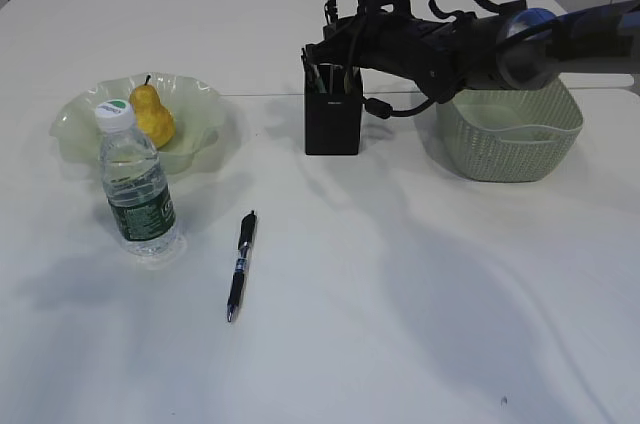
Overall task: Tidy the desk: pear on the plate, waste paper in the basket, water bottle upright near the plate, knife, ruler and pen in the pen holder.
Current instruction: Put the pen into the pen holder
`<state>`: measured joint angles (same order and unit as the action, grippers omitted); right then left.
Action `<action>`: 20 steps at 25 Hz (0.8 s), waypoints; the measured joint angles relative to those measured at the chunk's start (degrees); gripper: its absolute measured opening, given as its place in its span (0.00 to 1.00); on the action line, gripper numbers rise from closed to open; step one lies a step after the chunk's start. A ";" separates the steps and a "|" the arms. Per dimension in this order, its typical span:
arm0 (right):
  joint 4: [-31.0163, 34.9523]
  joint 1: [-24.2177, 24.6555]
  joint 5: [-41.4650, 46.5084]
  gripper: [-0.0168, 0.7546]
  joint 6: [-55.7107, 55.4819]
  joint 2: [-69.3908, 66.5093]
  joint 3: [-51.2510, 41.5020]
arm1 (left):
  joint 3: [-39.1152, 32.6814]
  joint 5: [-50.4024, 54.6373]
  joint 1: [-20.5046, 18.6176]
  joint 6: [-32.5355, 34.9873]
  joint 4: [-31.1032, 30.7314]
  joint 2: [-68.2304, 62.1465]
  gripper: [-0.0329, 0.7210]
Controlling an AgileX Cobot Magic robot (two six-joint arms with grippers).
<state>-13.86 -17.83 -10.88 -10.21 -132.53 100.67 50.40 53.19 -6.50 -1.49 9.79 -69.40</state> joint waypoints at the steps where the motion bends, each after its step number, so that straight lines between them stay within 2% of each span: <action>1: 0.00 0.00 0.05 0.16 0.00 0.00 0.00 | 0.00 0.00 0.00 0.00 -0.39 0.00 0.66; 4: 0.00 0.00 0.15 0.20 0.00 0.00 0.24 | 0.00 -0.03 0.00 0.00 -0.63 0.00 0.66; 11: -0.12 0.00 1.36 0.40 -2.73 0.00 0.23 | 0.00 -0.03 0.00 0.00 -0.63 0.00 0.66; 17: -0.22 0.00 4.35 0.42 -3.06 1.36 0.23 | 0.00 -0.03 0.00 0.00 -0.73 0.00 0.66; 20: -0.22 0.00 8.87 0.42 -3.11 4.14 0.23 | 0.00 -0.03 0.00 0.00 -0.73 0.00 0.66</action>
<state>-14.08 -17.83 -2.02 -13.32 -128.38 100.90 50.40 53.17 -6.50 -1.49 9.06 -69.40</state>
